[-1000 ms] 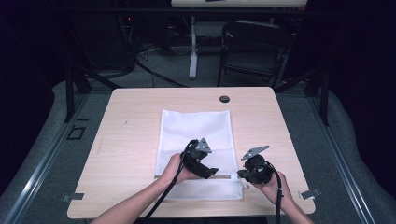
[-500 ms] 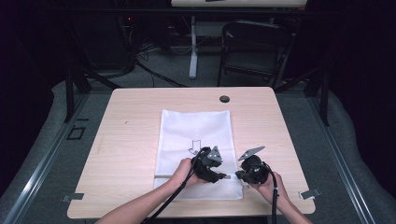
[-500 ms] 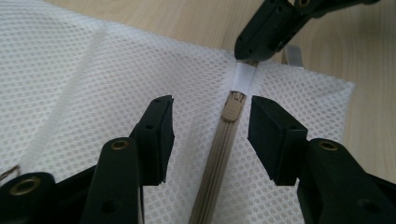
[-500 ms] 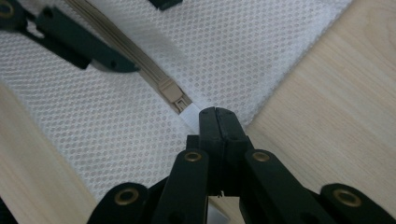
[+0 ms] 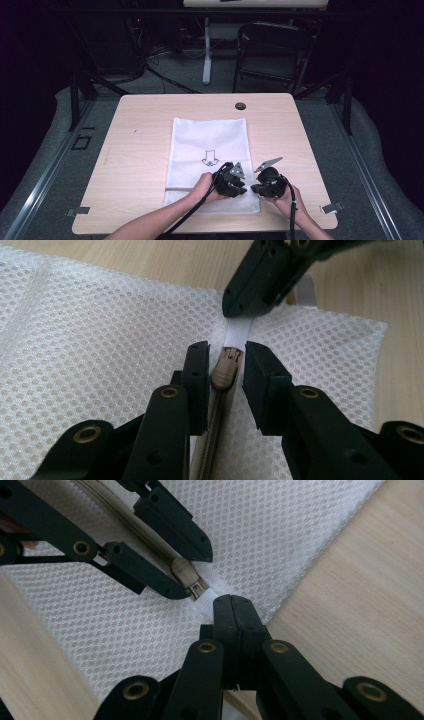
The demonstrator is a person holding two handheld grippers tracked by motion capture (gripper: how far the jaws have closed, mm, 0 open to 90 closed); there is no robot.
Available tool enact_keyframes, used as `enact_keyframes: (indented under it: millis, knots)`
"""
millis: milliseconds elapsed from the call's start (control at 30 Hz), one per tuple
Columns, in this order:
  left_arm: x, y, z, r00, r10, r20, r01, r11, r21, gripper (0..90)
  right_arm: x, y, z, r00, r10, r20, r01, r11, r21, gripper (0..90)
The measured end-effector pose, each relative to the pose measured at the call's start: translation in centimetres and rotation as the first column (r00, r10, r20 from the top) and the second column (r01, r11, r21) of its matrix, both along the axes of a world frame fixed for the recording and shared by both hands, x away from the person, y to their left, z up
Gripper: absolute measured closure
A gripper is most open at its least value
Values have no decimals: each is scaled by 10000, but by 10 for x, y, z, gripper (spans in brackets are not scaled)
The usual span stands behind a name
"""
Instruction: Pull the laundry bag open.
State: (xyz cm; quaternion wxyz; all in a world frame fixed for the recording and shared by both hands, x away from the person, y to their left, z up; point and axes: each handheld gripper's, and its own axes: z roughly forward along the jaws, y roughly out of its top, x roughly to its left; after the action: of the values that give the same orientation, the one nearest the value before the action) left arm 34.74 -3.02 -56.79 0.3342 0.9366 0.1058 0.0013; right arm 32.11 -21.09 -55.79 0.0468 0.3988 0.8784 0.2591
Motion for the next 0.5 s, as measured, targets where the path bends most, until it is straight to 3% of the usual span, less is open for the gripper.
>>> enact_keyframes:
  millis: [33, 67, 233, 400, 500]
  knots:
    - [0, 0, 0, 10000, 48, -12, -48, 10000, -56, 760, 0, 0, 1, 10000, 15, -21, -15, 9999, -142, 900]
    - [0, 1, -1, 9999, -6, -156, 4, 9999, -128, 806, 0, 1, -1, 10000, -86, -22, 87, 10000, 16, 900]
    - [0, 1, 0, 9999, 45, -130, -45, 10000, -16, 820, 0, 0, -1, 9999, -109, -98, 110, 9999, 99, 900]
    - [0, 1, -2, 9998, 21, -205, -26, 9997, -245, 820, 1, -2, 0, 9999, -47, -103, 48, 10000, 82, 897]
    - [0, 2, -2, 9997, 48, -235, -54, 9997, -258, 820, 1, -3, -1, 9999, -81, -141, 86, 9993, 351, 891]
